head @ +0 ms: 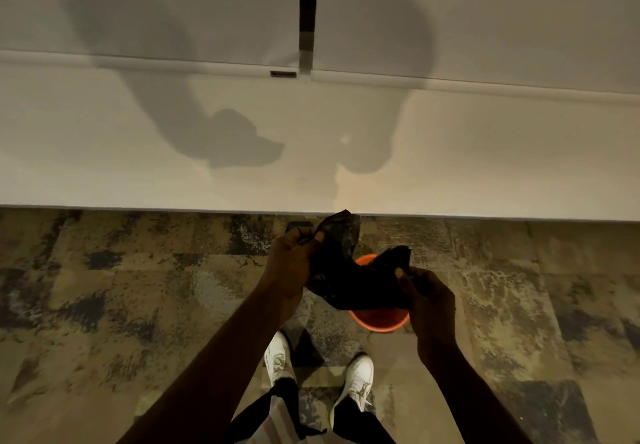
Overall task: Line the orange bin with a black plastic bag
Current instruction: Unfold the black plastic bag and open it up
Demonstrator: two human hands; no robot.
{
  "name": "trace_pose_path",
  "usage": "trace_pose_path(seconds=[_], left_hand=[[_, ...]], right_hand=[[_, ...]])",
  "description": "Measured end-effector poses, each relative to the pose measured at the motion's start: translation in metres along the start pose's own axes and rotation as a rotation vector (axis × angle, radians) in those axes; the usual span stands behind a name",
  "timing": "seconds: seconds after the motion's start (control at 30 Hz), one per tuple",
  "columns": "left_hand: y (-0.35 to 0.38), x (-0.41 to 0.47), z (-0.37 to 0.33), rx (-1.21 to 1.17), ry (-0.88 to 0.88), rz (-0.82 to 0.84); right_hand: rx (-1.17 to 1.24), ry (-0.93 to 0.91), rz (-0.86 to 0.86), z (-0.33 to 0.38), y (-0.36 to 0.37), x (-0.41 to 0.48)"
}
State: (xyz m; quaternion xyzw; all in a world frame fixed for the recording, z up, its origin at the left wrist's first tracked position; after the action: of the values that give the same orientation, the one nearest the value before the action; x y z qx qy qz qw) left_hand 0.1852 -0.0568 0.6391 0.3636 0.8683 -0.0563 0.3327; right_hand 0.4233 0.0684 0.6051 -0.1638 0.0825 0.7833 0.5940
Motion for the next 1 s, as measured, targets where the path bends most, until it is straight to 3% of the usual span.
trace_pose_path(seconds=[0.13, 0.37, 0.6, 0.73, 0.87, 1.0], left_hand=[[0.021, -0.015, 0.005, 0.019, 0.035, -0.041], [0.051, -0.043, 0.009, 0.209, 0.187, -0.165], [0.081, -0.072, 0.012, 0.520, 0.349, -0.168], [0.093, -0.077, 0.022, 0.541, 0.387, -0.152], [0.098, -0.082, 0.027, 0.535, 0.405, -0.172], [0.092, -0.088, 0.040, 0.326, 0.295, -0.236]], right_hand=[[-0.320, -0.047, -0.015, 0.006, -0.022, 0.002], [-0.203, -0.371, 0.070, 0.060, -0.025, -0.040], [-0.445, -0.591, 0.066, 0.089, -0.028, -0.072], [-0.642, -0.521, 0.094, 0.079, -0.032, -0.067], [-0.625, -0.527, 0.083, 0.070, -0.049, -0.065], [-0.634, -0.419, 0.124, 0.053, -0.061, -0.061]])
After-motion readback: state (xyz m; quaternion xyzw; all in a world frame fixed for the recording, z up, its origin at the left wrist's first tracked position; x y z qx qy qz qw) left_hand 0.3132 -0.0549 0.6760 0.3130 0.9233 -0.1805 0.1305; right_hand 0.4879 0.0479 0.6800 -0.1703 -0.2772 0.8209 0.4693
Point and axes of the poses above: each hand's wrist, its own x-axis towards the middle knuckle, its own y-axis out of the palm, z = x × y, the point moved 8 cm from there along x, towards the middle knuckle, and after that the axes turned 9 degrees about x, right-handed, at the moved point
